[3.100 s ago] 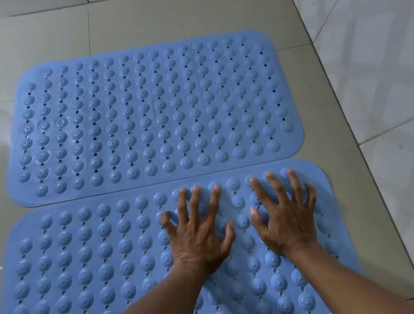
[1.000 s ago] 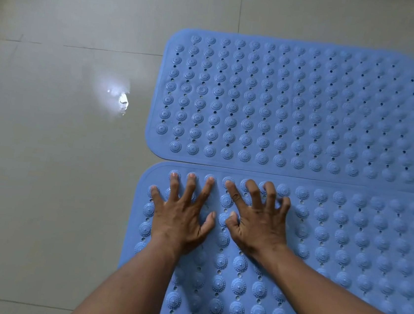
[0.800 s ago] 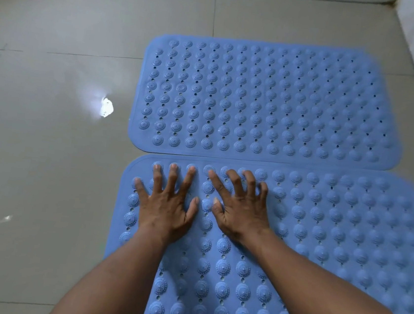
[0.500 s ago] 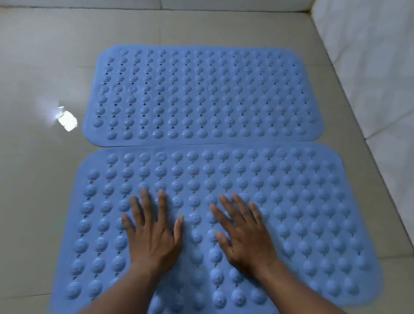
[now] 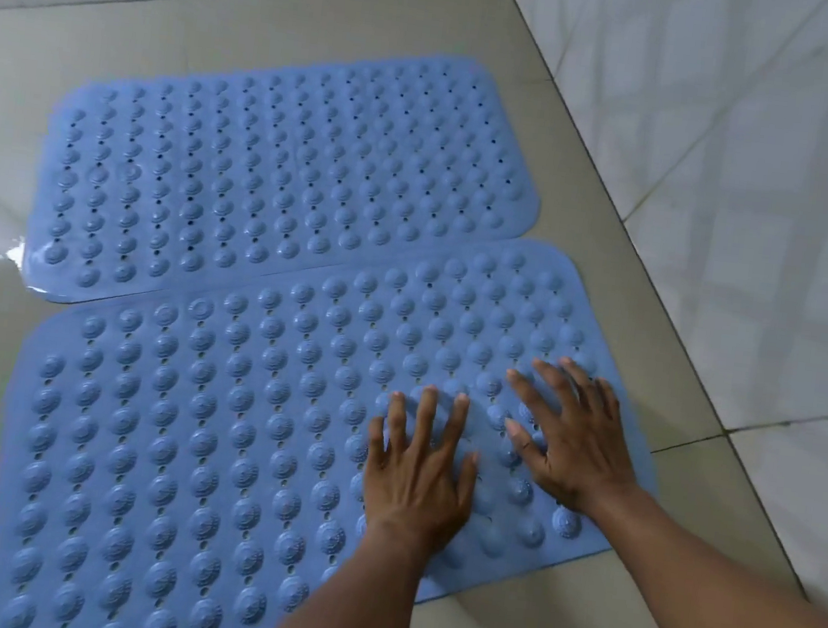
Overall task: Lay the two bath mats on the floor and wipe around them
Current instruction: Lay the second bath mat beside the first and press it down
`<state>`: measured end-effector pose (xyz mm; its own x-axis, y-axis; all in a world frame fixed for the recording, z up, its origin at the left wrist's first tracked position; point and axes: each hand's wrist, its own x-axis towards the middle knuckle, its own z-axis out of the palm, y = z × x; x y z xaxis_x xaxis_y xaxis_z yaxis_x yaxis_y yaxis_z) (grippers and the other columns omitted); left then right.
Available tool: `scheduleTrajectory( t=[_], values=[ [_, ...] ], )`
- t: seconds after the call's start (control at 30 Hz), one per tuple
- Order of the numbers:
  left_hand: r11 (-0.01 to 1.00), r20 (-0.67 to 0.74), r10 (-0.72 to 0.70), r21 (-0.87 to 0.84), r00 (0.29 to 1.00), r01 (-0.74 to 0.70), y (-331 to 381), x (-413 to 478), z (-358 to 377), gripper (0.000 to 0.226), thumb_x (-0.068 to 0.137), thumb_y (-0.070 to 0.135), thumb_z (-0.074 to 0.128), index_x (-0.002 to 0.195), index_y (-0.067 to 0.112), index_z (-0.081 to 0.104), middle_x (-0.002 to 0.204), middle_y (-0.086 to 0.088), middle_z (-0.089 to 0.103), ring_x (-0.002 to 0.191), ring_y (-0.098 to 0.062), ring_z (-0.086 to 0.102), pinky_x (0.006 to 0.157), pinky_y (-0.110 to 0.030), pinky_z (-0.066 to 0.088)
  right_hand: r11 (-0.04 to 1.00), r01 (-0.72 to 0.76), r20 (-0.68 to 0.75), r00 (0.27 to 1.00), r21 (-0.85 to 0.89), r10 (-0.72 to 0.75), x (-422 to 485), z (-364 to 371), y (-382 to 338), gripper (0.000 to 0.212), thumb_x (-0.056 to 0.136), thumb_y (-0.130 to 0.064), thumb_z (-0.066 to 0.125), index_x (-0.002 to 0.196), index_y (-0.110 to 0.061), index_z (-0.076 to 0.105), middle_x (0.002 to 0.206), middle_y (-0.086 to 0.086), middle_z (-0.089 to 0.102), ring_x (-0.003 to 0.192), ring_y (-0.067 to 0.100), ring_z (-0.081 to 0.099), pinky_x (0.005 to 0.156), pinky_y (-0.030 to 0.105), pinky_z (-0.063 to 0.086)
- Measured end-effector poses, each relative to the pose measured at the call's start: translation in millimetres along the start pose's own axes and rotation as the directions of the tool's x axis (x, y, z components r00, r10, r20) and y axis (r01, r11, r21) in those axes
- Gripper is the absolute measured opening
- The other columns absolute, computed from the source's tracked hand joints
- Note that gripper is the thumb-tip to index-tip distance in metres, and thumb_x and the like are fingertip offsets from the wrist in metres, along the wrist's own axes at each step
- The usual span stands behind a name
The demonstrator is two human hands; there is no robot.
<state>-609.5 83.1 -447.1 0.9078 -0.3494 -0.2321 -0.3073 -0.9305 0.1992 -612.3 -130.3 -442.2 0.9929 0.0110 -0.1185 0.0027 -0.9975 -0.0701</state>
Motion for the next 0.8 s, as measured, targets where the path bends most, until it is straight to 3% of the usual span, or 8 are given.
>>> scheduleTrajectory(
  t=[0.1, 0.27, 0.43, 0.67, 0.8],
  values=[
    [0.999, 0.009, -0.041, 0.019, 0.999, 0.041, 2, 1, 2, 0.059, 0.092, 0.056, 0.039, 0.147, 0.036, 0.051, 0.148, -0.004, 0.052, 0.134, -0.034, 0.040, 0.104, -0.051, 0.026, 1.000, 0.028, -0.069, 0.997, 0.003, -0.028, -3, 11, 1, 0.059, 0.093, -0.054, 0.046, 0.147, -0.030, 0.050, 0.144, 0.007, 0.050, 0.141, 0.039, 0.038, 0.109, 0.062, 0.031],
    [0.993, 0.003, -0.114, 0.012, 0.994, 0.114, 8, -1, 5, 0.060, 0.092, 0.056, 0.040, 0.149, 0.039, 0.049, 0.148, -0.006, 0.052, 0.139, -0.032, 0.039, 0.104, -0.052, 0.026, 0.994, 0.108, -0.163, 0.981, -0.012, -0.108, -2, 18, 2, 0.055, 0.091, -0.051, 0.050, 0.143, -0.035, 0.054, 0.140, 0.002, 0.050, 0.138, 0.035, 0.044, 0.105, 0.057, 0.033],
    [0.990, 0.049, -0.138, 0.040, 0.989, 0.136, 9, -1, -2, 0.062, 0.091, 0.057, 0.040, 0.150, 0.038, 0.047, 0.148, -0.005, 0.053, 0.138, -0.037, 0.046, 0.102, -0.054, 0.027, 0.990, 0.138, -0.157, 0.977, -0.037, -0.142, 1, 16, 3, 0.059, 0.088, -0.051, 0.052, 0.146, -0.041, 0.048, 0.139, 0.003, 0.055, 0.133, 0.039, 0.047, 0.100, 0.057, 0.034],
    [0.985, 0.073, -0.171, 0.017, 0.983, 0.170, 21, 4, 4, 0.071, 0.086, 0.051, 0.047, 0.154, 0.033, 0.040, 0.155, -0.009, 0.042, 0.144, -0.039, 0.031, 0.098, -0.055, 0.027, 0.989, 0.146, -0.141, 0.979, -0.028, -0.149, 11, 14, 4, 0.060, 0.084, -0.053, 0.052, 0.143, -0.044, 0.051, 0.135, -0.003, 0.048, 0.128, 0.037, 0.044, 0.094, 0.056, 0.033],
    [0.986, 0.084, -0.167, 0.040, 0.982, 0.164, 19, 6, 4, 0.073, 0.083, 0.052, 0.050, 0.152, 0.033, 0.042, 0.150, -0.010, 0.048, 0.140, -0.038, 0.033, 0.097, -0.053, 0.025, 0.988, 0.148, -0.113, 0.982, -0.033, -0.151, 14, 12, 3, 0.060, 0.082, -0.053, 0.050, 0.141, -0.043, 0.054, 0.134, -0.003, 0.046, 0.126, 0.036, 0.042, 0.092, 0.055, 0.033]
  ],
)
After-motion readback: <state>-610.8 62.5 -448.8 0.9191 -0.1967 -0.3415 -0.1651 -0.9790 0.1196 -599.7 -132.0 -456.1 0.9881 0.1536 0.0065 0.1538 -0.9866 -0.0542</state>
